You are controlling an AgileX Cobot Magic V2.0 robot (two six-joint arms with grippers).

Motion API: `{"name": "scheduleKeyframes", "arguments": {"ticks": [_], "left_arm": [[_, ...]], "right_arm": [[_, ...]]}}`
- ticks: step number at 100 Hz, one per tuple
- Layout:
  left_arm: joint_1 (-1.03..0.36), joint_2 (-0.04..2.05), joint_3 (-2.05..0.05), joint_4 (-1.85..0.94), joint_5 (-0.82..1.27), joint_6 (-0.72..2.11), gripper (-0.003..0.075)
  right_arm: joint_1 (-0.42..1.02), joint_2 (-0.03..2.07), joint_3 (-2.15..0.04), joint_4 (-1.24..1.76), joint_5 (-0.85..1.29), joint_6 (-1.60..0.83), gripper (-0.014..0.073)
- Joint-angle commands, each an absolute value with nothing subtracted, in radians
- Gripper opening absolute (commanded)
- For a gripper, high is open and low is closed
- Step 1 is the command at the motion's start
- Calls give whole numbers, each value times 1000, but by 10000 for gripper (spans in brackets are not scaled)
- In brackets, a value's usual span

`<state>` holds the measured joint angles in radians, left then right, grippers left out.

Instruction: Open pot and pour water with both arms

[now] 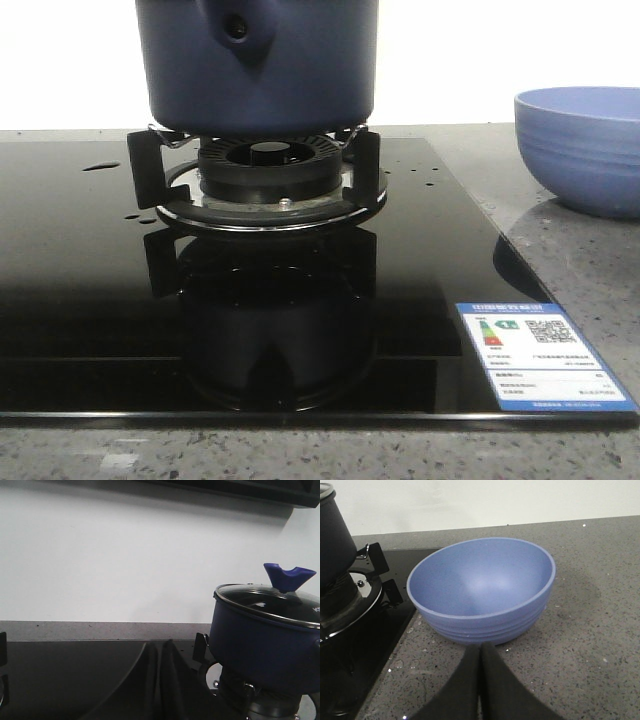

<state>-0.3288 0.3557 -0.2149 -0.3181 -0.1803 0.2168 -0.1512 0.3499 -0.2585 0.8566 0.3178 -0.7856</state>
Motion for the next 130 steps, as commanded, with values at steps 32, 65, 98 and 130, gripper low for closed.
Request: {"name": "scheduleKeyframes", "arguments": {"ticks": [32, 65, 98, 130], "left_arm": [[-328, 362, -243, -321, -243, 212, -19], [-149, 297, -178, -76, -30, -27, -19], [-2, 30, 15, -88, -41, -47, -19], [18, -33, 36, -90, 13, -40, -19]], "right_arm": [[-148, 355, -285, 879, 275, -796, -67], [-148, 355, -285, 879, 275, -796, -67], [-148, 355, -285, 879, 275, -796, -67], [-148, 358, -285, 879, 275, -796, -67]]}}
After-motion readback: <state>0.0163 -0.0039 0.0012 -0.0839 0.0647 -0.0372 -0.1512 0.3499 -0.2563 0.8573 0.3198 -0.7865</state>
